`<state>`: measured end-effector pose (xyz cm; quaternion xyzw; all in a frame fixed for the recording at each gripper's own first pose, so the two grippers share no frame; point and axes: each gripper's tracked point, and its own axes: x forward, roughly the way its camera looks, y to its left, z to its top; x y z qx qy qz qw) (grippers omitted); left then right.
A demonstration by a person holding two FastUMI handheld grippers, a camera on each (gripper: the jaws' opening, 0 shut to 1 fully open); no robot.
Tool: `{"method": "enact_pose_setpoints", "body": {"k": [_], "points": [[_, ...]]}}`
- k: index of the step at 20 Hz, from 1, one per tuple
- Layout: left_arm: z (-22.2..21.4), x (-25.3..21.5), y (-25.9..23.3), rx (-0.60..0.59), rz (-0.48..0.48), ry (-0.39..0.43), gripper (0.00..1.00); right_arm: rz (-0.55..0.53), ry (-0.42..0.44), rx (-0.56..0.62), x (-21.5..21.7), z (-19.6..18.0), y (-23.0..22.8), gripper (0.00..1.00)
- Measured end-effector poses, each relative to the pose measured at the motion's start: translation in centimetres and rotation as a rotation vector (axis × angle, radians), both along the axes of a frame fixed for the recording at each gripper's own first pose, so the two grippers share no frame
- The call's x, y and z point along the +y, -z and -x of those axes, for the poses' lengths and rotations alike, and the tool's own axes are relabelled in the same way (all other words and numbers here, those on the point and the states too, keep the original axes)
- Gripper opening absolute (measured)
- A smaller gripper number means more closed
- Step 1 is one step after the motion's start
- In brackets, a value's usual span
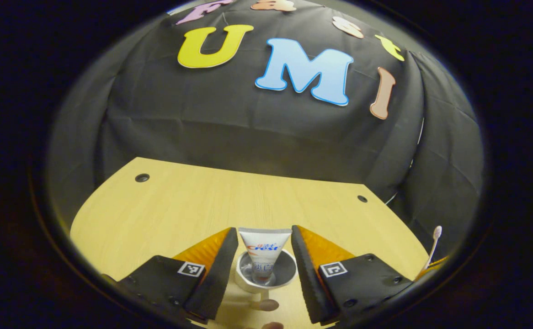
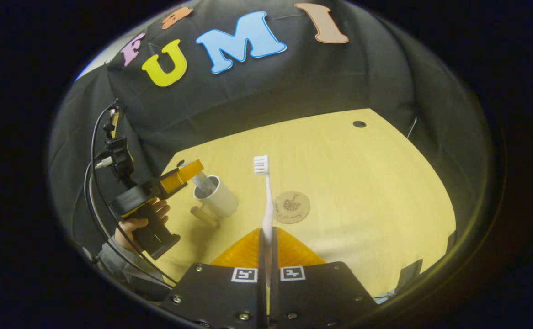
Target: Put the toothbrush and toothpaste on the desktop into the cup, then pick up the cup and place it on the coaster on the desktop.
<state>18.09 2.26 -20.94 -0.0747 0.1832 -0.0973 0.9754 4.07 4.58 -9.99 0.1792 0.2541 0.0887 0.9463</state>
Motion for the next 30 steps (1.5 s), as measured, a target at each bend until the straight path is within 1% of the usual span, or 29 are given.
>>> {"method": "enact_pose_setpoints", "body": {"k": [2, 4, 5, 11, 15, 20, 25, 30], "points": [[0.5, 0.3, -0.5, 0.0, -0.005, -0.006, 0.77, -0.007, -0.015, -0.017, 0.4, -0.5, -0.6, 0.04], [1.5, 0.4, -0.5, 0.007, -0.009, -0.002, 0.84, -0.009, -0.032, -0.039, 1.0, -1.4, -1.5, 0.04], [1.7, 0.5, -0.7, 0.007, -0.013, -0.001, 0.9, -0.01, -0.042, -0.053, 1.3, -1.9, -2.0, 0.04], [4.7, 1.6, -1.5, 0.024, -0.012, 0.001, 0.9, -0.025, -0.099, -0.167, 4.0, -5.7, -5.6, 0.04], [6.8, 2.3, -1.4, 0.047, -0.011, 0.002, 0.9, -0.06, -0.147, -0.238, 6.8, -8.2, -7.6, 0.04], [9.3, 3.4, -1.1, 0.084, 0.014, 0.001, 0.9, -0.066, -0.235, -0.349, 11.1, -10.4, -10.1, 0.03], [11.9, 4.6, 0.4, 0.147, 0.043, 0.0, 0.9, -0.033, -0.304, -0.416, 14.8, -12.6, -10.9, 0.03], [13.2, 5.2, 1.5, 0.185, 0.057, 0.0, 0.9, 0.024, -0.329, -0.462, 17.0, -14.5, -11.2, 0.04]]}}
